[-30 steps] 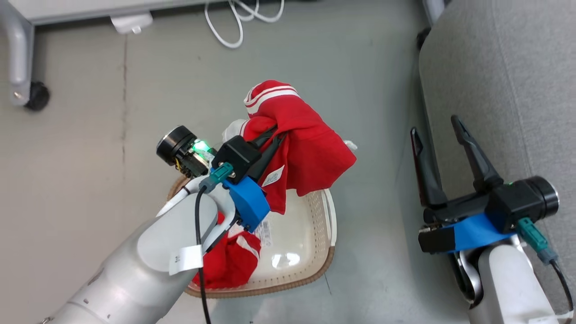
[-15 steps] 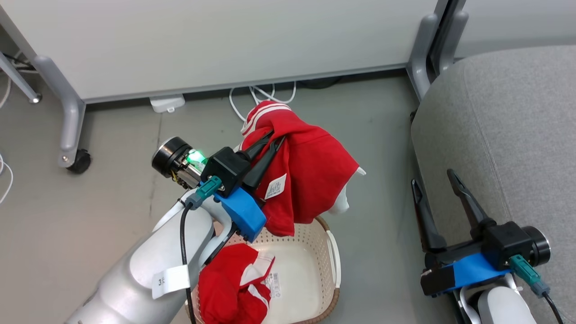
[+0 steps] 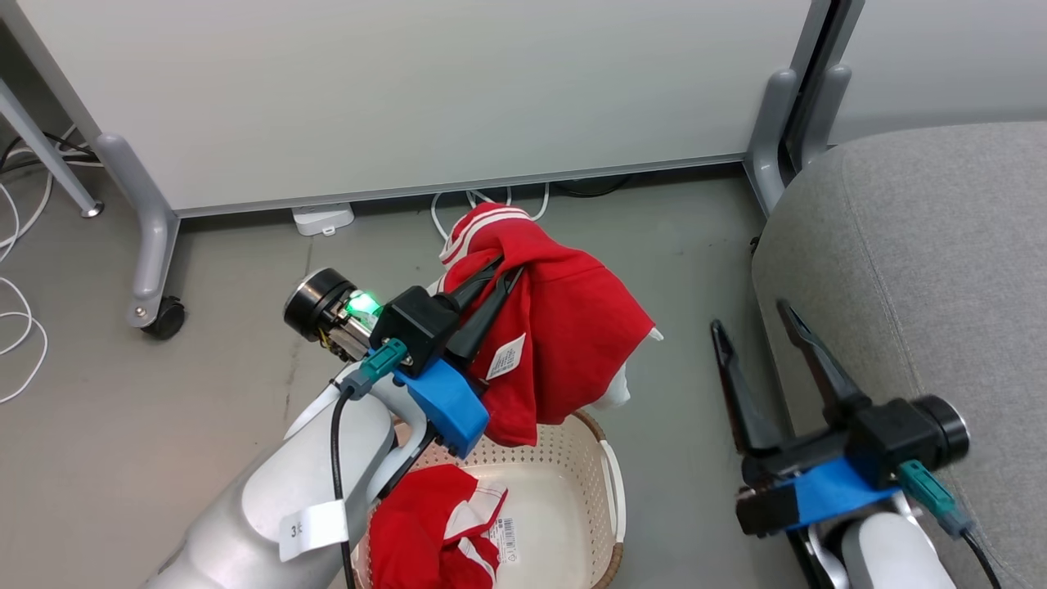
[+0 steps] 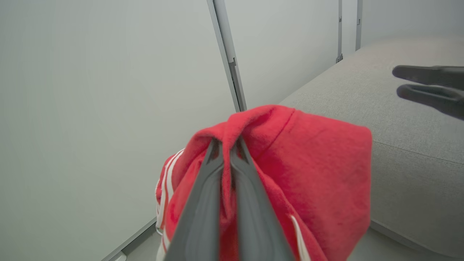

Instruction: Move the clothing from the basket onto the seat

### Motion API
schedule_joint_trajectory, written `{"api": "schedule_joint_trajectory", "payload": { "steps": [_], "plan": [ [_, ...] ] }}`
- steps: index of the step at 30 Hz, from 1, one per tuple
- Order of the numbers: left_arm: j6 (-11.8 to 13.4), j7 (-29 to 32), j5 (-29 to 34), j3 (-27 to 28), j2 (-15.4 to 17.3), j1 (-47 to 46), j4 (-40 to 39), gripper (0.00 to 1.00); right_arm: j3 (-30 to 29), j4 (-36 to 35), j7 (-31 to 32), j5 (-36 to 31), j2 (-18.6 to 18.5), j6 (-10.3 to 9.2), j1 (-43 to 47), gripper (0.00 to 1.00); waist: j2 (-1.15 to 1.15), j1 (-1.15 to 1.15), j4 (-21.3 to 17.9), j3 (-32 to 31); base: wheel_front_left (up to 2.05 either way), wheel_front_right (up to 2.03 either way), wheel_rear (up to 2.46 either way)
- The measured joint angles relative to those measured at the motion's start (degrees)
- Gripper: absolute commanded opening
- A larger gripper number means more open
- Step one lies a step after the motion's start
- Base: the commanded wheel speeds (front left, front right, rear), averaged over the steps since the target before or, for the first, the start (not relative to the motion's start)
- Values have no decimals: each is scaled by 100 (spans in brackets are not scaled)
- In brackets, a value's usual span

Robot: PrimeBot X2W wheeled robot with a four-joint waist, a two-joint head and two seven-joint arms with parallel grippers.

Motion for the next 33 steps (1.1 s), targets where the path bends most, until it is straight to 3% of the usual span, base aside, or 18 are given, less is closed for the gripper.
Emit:
{"api": "schedule_joint_trajectory", "payload": {
  "steps": [9,16,24,25,26,33],
  "plan": [
    [-8,-1,93,-9,-88,1,-38,0,872,74,-1,185,-109,0,-840,100,0,1,79,22,0,0,0],
    [-31,0,159,-58,-237,-19,-78,0,1422,789,-1,193,-236,0,-1251,100,0,1,227,83,0,0,0],
    [-58,0,252,-121,-335,-38,-138,0,1621,1734,-1,133,-266,0,-1529,100,0,1,342,168,0,0,0],
    [-58,0,253,-123,-341,-38,-143,0,1642,1825,-1,141,-256,0,-1540,92,0,1,351,166,0,0,0],
    [-58,0,253,-126,-346,-38,-144,0,1657,1897,-1,158,-246,0,-1549,2,0,1,358,163,0,0,0],
    [-60,0,261,-123,-332,-31,-146,0,1723,1989,-1,263,-207,0,-1613,0,0,1,351,125,0,0,0]
  ]
}}
